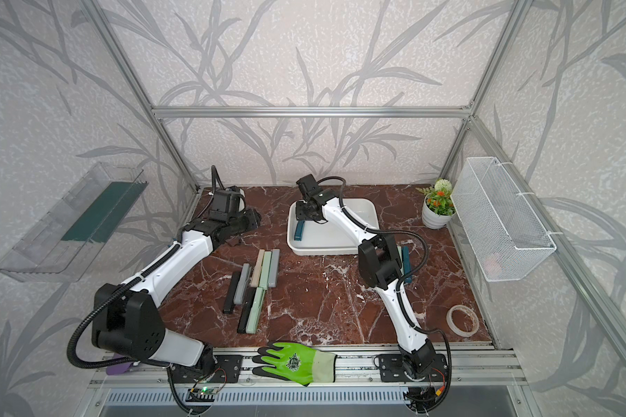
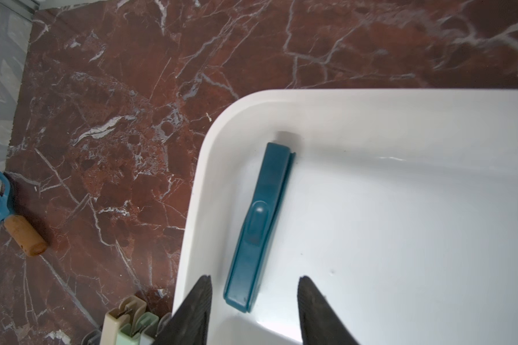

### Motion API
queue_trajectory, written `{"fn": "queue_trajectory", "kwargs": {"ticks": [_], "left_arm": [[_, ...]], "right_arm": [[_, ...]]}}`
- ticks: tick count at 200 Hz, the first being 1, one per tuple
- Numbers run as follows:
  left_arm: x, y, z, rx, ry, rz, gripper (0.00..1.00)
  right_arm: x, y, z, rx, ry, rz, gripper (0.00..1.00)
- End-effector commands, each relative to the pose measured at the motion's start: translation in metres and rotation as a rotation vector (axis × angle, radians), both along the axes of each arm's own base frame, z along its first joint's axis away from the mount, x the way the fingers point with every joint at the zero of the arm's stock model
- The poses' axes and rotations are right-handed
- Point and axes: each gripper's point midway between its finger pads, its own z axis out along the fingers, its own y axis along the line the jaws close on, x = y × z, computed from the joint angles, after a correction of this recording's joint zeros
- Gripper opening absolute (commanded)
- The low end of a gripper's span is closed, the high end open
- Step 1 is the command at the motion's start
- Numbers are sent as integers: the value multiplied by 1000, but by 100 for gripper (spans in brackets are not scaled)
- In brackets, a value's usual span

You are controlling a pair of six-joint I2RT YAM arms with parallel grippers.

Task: Put the pruning pliers into the storage box
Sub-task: Move the storage box to the center of the board.

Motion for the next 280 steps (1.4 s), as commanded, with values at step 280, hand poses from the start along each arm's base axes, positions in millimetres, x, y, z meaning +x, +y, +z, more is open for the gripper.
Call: {"fn": "queue_trajectory", "kwargs": {"ticks": [280], "left_arm": [[19, -73, -29, -42, 69, -198, 37]], "right_arm": [[42, 21, -83, 18, 53, 28, 33]]}}
